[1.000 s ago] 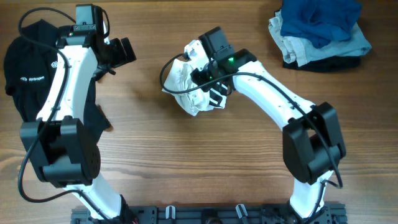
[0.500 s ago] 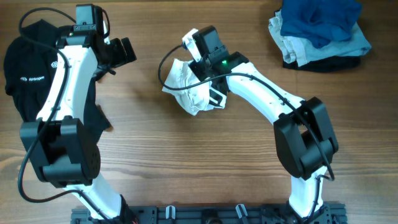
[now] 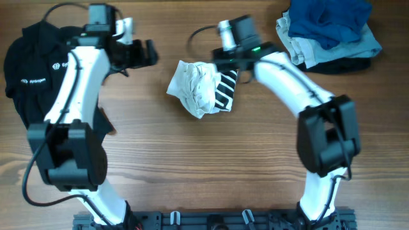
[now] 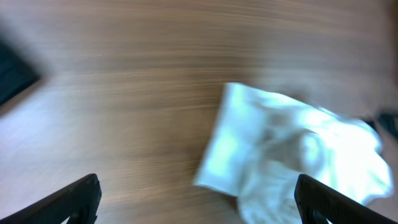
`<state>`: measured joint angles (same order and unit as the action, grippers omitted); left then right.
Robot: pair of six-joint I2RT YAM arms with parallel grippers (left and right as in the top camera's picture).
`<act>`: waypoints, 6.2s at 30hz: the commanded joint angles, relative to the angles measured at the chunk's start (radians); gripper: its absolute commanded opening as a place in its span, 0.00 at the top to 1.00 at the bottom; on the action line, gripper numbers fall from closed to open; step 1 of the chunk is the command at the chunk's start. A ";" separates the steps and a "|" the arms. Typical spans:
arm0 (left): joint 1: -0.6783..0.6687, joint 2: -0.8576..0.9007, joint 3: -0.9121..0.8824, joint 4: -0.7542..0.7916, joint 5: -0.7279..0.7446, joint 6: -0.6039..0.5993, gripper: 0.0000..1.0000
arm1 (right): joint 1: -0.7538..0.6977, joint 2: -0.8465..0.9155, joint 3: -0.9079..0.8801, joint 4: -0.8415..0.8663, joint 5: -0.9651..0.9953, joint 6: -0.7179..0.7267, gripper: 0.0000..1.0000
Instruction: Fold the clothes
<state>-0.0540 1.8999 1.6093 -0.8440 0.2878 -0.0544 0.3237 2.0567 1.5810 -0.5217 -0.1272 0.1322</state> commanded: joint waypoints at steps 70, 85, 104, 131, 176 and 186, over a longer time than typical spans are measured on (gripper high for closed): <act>-0.274 0.159 -0.044 0.034 -0.098 -0.011 0.57 | -0.230 -0.045 0.016 -0.212 -0.159 0.024 0.23; -0.161 0.085 -0.044 -0.003 -0.208 -0.115 0.96 | -0.230 -0.045 0.016 -0.209 -0.159 -0.002 0.21; -0.117 0.011 0.011 -0.039 -0.072 -0.013 0.01 | -0.230 -0.045 0.016 -0.215 -0.159 0.001 0.21; -0.229 0.142 -0.022 -0.031 -0.079 0.126 0.45 | -0.230 -0.045 0.016 -0.236 -0.158 -0.002 0.20; 0.021 0.050 0.173 -0.002 -0.360 -0.206 0.00 | -0.089 -0.045 0.016 -0.008 -0.442 -0.073 0.19; 0.267 -0.177 0.173 -0.025 -0.270 -0.351 0.00 | 0.203 0.006 0.016 0.256 -0.108 -0.264 0.01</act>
<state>0.1505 1.7721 1.7672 -0.8532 -0.0158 -0.3435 0.4625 2.0476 1.5833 -0.3141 -0.3820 -0.0177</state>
